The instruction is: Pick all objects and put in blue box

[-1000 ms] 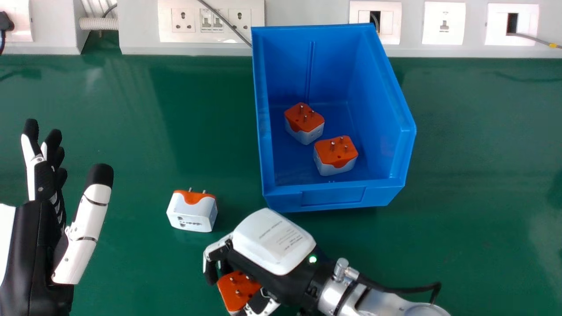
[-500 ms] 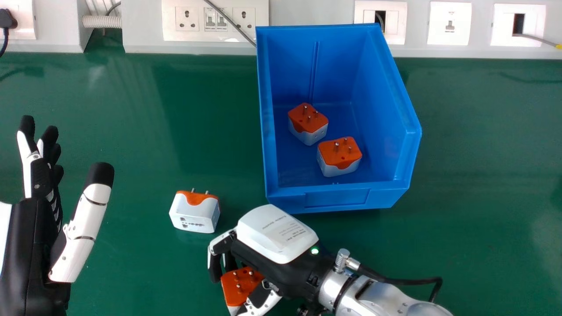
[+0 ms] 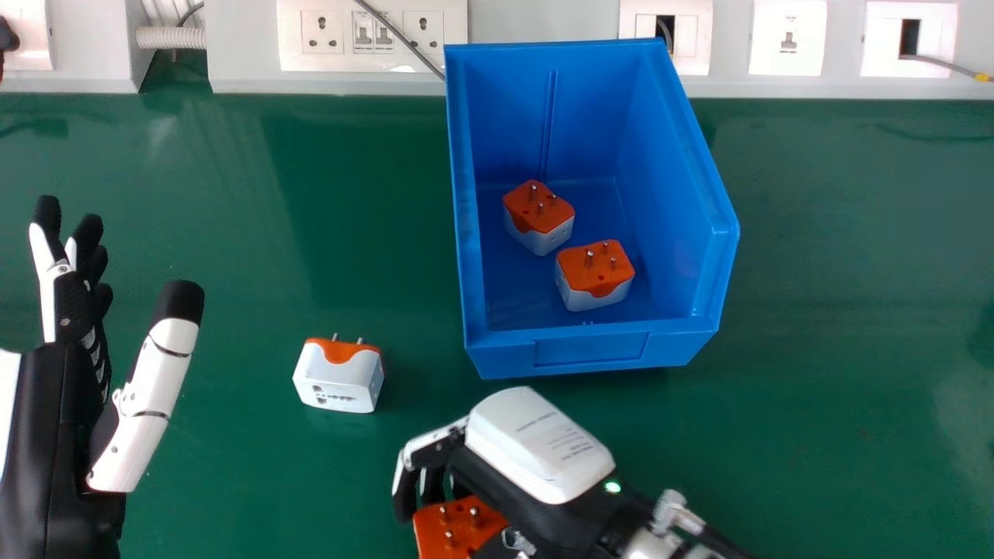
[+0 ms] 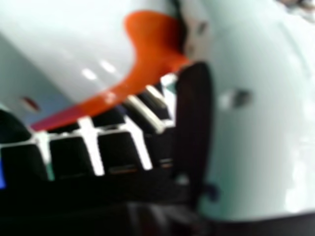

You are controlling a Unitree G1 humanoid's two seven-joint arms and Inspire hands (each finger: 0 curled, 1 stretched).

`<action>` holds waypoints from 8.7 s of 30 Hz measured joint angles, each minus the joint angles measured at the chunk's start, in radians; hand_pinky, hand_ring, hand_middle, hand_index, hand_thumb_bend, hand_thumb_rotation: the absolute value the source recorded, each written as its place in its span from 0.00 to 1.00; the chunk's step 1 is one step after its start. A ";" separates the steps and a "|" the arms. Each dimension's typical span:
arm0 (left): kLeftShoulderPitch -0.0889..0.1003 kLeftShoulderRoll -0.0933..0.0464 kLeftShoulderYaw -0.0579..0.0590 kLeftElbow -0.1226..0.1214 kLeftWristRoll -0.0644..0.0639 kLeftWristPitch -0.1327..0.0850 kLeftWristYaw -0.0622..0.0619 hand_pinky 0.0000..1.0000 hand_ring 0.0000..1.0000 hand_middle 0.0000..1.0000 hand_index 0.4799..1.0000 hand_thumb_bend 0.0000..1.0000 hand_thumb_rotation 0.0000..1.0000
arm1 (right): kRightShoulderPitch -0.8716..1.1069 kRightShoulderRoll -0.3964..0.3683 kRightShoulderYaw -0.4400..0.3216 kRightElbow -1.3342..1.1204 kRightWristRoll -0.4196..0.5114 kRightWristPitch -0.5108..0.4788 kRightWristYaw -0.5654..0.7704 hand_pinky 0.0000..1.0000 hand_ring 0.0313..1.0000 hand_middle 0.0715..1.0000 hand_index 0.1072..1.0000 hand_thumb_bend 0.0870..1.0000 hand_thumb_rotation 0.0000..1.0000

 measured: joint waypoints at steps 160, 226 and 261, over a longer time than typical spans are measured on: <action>0.062 -0.032 -0.014 -0.011 0.005 -0.031 0.003 1.00 1.00 1.00 1.00 0.49 0.88 | -0.220 0.223 0.112 0.090 -0.321 0.161 -0.078 0.83 0.97 1.00 0.98 0.21 0.39; 0.134 -0.082 -0.053 -0.008 -0.015 -0.119 0.007 1.00 1.00 1.00 1.00 0.52 0.86 | -0.674 0.386 0.273 0.504 -0.339 0.492 0.195 0.80 0.90 0.93 0.86 0.47 0.00; 0.216 -0.102 -0.053 -0.082 -0.026 -0.125 0.011 1.00 1.00 1.00 1.00 0.55 0.78 | -0.753 0.433 0.215 0.748 -0.166 0.459 0.196 0.42 0.51 0.60 0.44 0.46 0.11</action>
